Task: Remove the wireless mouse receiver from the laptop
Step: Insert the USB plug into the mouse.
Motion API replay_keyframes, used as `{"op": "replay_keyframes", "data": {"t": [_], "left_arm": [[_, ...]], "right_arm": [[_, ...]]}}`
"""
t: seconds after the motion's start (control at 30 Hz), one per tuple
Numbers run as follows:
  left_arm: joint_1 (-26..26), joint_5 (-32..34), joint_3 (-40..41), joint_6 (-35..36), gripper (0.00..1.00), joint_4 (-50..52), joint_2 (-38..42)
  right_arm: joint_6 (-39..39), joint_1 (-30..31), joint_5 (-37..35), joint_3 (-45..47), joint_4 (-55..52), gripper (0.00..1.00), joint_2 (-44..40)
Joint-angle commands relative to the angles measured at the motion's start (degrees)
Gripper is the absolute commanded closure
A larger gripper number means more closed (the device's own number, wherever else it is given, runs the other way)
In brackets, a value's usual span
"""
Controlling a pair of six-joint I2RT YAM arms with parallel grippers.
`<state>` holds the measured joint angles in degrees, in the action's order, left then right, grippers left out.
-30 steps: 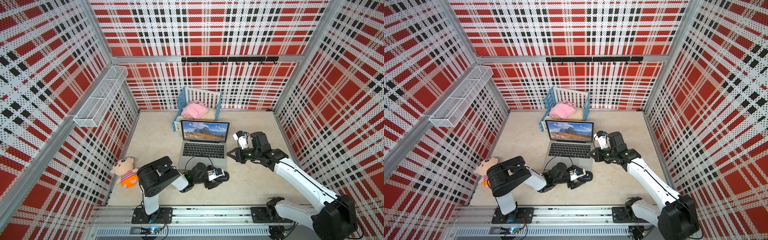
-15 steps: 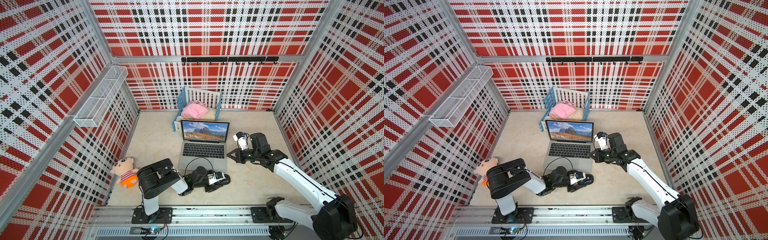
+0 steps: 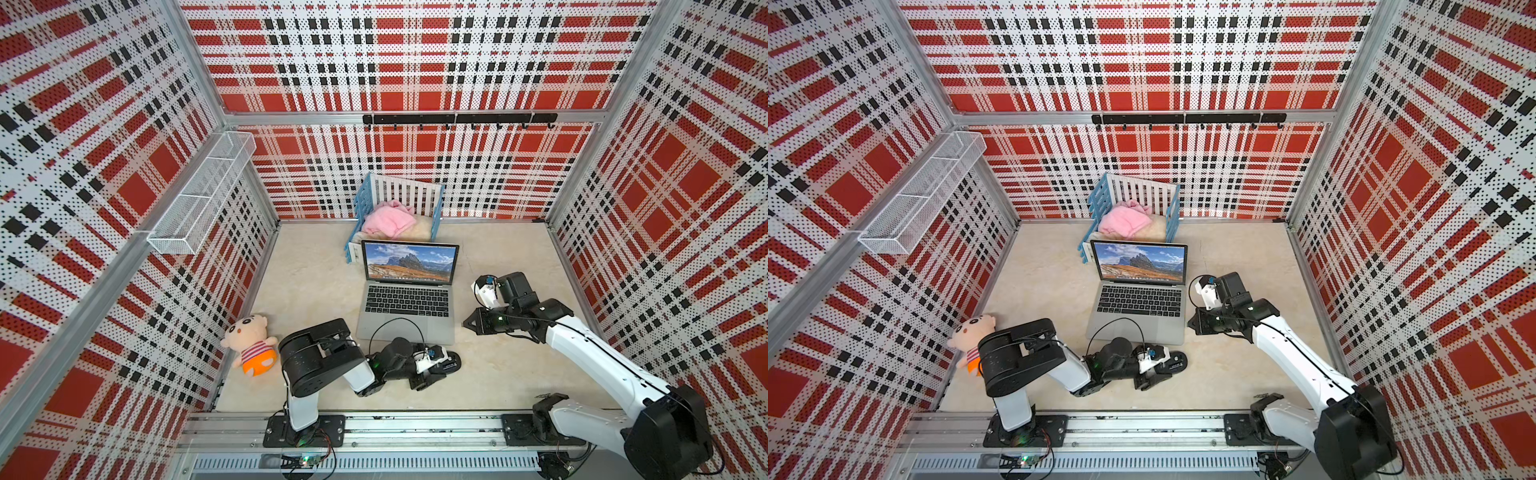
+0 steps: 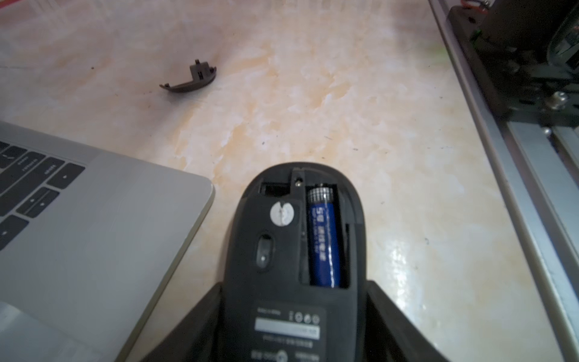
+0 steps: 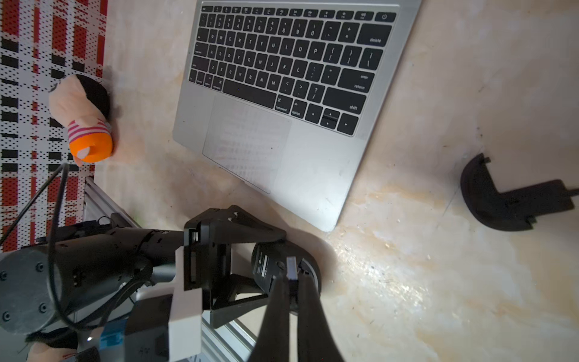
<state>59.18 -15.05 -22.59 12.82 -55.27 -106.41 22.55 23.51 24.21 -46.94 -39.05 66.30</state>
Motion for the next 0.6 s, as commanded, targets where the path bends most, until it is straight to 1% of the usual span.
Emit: {"op": "replay_keyframes", "data": {"t": [0.0,0.17,0.3,0.43,0.57], "left_arm": [[-0.3,-0.2,2.5,-0.7,0.28,2.4,-2.4],[-0.6,-0.5,2.9,-1.3,0.28,-0.1,-3.8],[-0.8,-0.4,3.3,-1.6,0.3,-2.2,-5.0],[-0.9,-0.2,4.8,-1.9,0.31,-6.5,-5.6],[-0.8,-0.5,5.0,-1.6,0.33,-7.7,-6.0]], "right_arm": [[0.0,0.6,-0.7,-1.2,-3.3,1.0,0.8],[0.2,1.8,-0.7,-1.7,-3.1,1.0,2.6],[0.6,3.9,-3.5,-2.7,-5.8,1.0,5.1],[1.6,7.6,-7.0,-4.4,-10.1,1.0,8.3],[1.5,8.8,-5.9,-5.8,-14.0,1.0,11.4]]}}
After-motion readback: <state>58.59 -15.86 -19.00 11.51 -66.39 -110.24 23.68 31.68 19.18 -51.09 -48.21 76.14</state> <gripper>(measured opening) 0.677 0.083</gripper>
